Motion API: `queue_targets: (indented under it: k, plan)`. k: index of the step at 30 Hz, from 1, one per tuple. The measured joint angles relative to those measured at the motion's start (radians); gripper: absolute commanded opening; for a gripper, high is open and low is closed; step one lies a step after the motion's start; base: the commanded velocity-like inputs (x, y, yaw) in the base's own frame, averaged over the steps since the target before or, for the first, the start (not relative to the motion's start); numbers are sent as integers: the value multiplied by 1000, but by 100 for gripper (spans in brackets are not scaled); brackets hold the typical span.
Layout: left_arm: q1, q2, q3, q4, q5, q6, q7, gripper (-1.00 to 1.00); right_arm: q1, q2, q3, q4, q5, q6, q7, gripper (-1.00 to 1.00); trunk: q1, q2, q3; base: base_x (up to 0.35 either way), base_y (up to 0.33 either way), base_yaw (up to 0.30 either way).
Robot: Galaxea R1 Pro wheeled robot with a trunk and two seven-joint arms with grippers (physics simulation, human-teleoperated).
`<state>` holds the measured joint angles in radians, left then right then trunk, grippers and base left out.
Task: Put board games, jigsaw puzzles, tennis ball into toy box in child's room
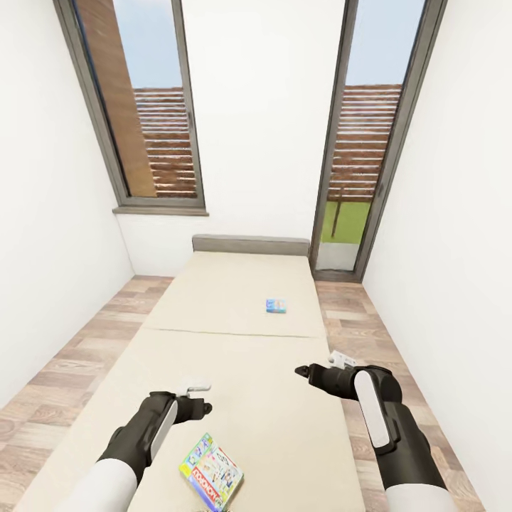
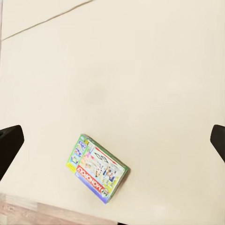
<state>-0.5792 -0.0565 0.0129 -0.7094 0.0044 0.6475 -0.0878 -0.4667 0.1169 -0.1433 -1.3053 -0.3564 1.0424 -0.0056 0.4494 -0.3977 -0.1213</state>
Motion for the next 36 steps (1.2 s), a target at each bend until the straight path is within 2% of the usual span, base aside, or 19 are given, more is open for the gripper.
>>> queue_targets:
  k: [7,24,27,33,36]
  plan:
    - [0,-1,-2,18,0,-50,0,100,0,-1,0,-1,0,0,0,100,0,0,-11,0,0,0]
    - [0,-6,-1,21,0,-66,0,100,-6,1,3,-2,1,0,0,100,0,0,-39,0,0,0]
    - [0,-12,-1,21,-1,-66,0,100,-6,1,4,-1,2,0,0,100,0,0,-44,0,0,0]
    - [-1,-49,-5,21,-3,-68,3,100,-6,0,4,-2,3,0,0,100,0,0,-54,0,0,0]
    - [-21,-64,-10,22,-4,-105,20,100,-6,1,5,-1,3,0,-1,100,0,0,-59,0,0,0]
